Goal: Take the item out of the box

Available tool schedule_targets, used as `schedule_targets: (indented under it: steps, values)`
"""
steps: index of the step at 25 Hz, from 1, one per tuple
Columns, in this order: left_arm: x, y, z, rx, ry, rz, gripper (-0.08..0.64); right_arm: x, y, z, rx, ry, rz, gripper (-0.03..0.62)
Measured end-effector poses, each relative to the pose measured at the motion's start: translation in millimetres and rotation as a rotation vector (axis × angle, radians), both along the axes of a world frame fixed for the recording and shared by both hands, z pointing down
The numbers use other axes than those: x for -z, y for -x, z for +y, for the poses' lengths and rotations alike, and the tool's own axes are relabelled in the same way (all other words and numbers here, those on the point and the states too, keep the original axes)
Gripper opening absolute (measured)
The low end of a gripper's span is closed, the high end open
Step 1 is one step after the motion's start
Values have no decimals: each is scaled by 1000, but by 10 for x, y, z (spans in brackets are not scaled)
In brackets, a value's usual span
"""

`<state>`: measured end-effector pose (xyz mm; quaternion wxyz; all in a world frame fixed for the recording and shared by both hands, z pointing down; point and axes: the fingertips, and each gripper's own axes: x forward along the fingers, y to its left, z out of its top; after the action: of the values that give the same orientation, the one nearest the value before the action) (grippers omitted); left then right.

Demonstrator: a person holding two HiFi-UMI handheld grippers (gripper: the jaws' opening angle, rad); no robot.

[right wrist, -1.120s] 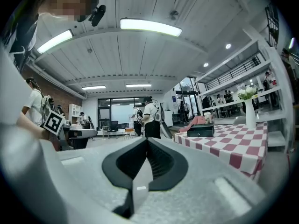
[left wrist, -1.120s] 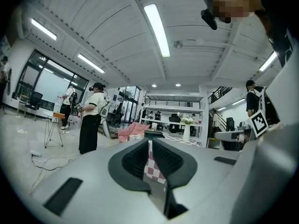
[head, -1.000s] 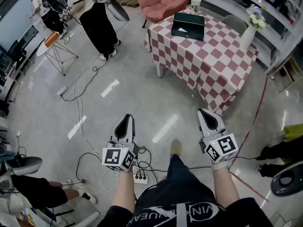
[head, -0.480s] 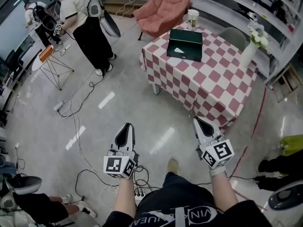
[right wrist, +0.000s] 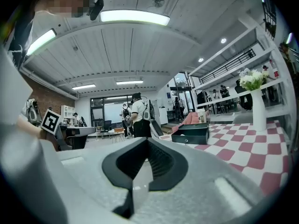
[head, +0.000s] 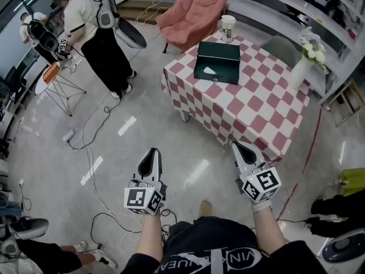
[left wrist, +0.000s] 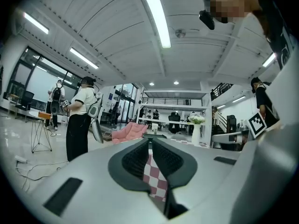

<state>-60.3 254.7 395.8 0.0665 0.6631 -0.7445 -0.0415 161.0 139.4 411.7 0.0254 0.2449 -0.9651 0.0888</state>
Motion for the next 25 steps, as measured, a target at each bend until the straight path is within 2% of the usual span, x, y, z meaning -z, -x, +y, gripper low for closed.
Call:
schedule_targets:
  steps: [7,17,22,25]
  values:
    - [23,-53,-302,-33,0,-22,29,-75,-92,-220,-23,42,-22,5]
    - [22,-72,-465,-51,2,-22,29,-116,-155,-305,-37,64,-25,5]
    - [-96,-30,-560,-51,33,-15,29,-208,-103,-439,-40,94,-37,5]
    - [-129,26,-706,-57,35,-12,29,-179,-39,-556,-31,81,-50,5]
